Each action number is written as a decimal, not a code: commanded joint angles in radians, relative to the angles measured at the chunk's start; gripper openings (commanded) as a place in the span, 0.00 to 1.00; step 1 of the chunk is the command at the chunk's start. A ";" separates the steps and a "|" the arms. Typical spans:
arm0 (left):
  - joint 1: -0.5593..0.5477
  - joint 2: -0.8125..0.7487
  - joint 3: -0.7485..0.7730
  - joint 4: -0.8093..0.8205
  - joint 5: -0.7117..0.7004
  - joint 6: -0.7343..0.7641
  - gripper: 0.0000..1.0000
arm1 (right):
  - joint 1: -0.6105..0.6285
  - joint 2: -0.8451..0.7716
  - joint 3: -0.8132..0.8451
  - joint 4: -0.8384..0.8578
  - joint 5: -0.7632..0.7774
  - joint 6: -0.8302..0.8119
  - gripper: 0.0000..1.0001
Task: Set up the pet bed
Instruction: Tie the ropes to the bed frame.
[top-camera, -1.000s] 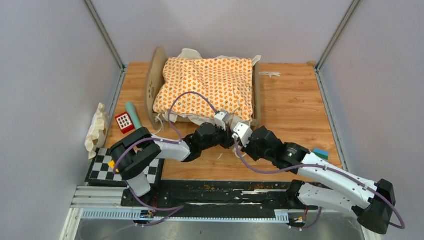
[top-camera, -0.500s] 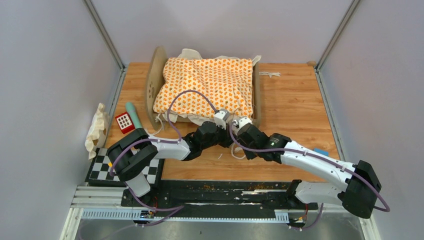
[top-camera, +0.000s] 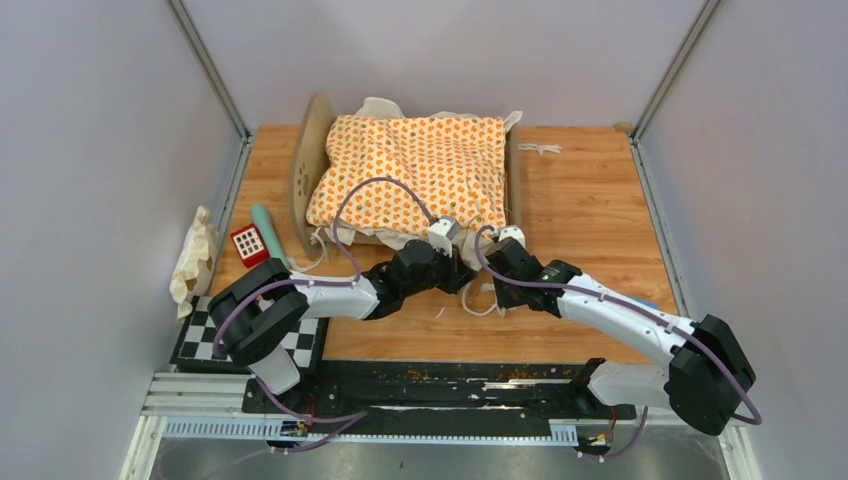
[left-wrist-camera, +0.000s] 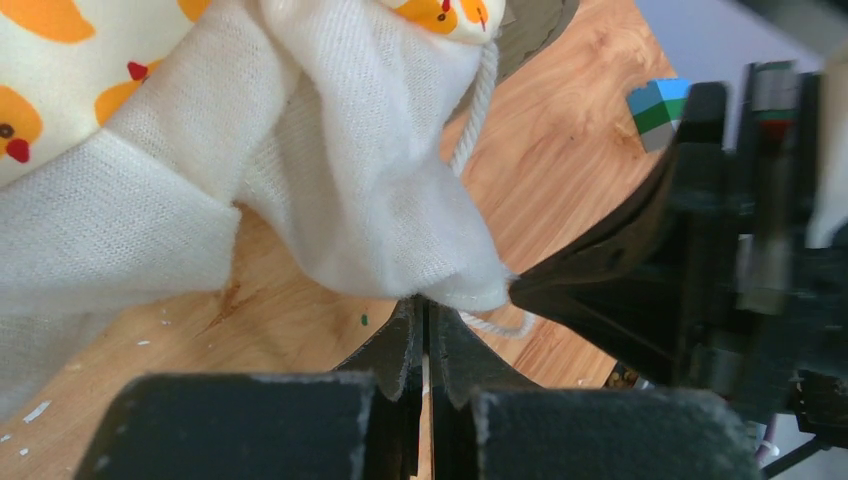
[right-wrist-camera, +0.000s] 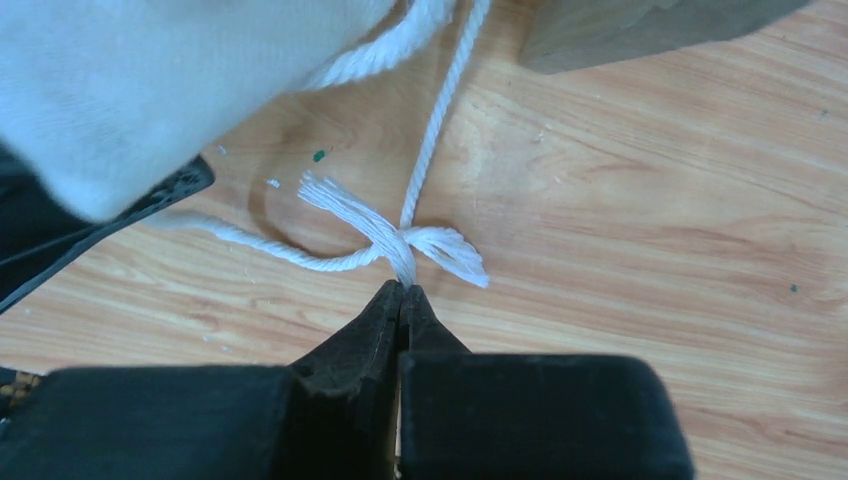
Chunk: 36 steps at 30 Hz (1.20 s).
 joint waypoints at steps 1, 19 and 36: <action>-0.008 -0.056 0.046 -0.021 0.000 0.013 0.00 | -0.005 0.022 -0.035 0.177 -0.012 0.000 0.00; -0.025 -0.090 0.027 -0.073 0.025 -0.043 0.00 | -0.006 -0.003 -0.308 0.835 -0.095 -0.056 0.00; -0.026 -0.134 0.022 -0.156 0.003 -0.035 0.08 | -0.005 -0.001 -0.533 1.378 -0.218 -0.153 0.00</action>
